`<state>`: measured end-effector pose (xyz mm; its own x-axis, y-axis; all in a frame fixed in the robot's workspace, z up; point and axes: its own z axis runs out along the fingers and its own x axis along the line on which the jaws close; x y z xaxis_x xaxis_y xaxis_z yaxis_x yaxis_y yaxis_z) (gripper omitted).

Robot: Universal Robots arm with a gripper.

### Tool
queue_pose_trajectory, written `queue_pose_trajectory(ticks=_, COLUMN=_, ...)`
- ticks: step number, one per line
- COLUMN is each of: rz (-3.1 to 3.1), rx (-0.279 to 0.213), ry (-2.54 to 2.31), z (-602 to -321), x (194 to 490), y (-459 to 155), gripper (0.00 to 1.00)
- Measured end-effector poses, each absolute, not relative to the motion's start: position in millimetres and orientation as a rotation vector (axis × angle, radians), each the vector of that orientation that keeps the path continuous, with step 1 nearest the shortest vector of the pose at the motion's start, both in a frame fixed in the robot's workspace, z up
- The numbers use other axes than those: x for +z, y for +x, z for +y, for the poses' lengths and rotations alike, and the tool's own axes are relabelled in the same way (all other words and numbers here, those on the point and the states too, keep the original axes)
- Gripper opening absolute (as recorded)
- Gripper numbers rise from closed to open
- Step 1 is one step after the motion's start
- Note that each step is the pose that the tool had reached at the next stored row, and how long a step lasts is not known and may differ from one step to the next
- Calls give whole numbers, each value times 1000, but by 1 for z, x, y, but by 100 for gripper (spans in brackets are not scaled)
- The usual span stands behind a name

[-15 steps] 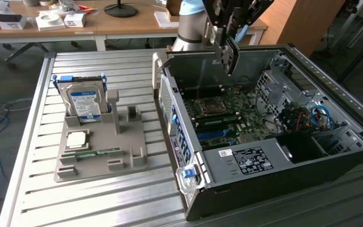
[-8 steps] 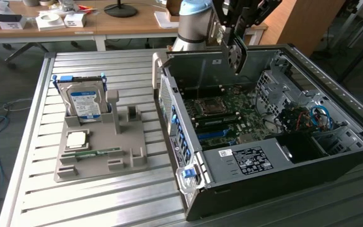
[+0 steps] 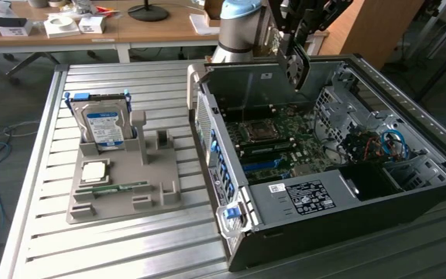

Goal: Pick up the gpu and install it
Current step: 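Pick up the gpu and move the gpu toward the slot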

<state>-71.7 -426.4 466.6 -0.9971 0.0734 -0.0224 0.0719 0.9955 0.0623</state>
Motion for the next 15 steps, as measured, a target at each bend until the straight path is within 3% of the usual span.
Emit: queue_pose_trajectory(ticks=15, rz=3117, rx=96, ry=114, z=-426, x=466, y=-34, gripper=26)
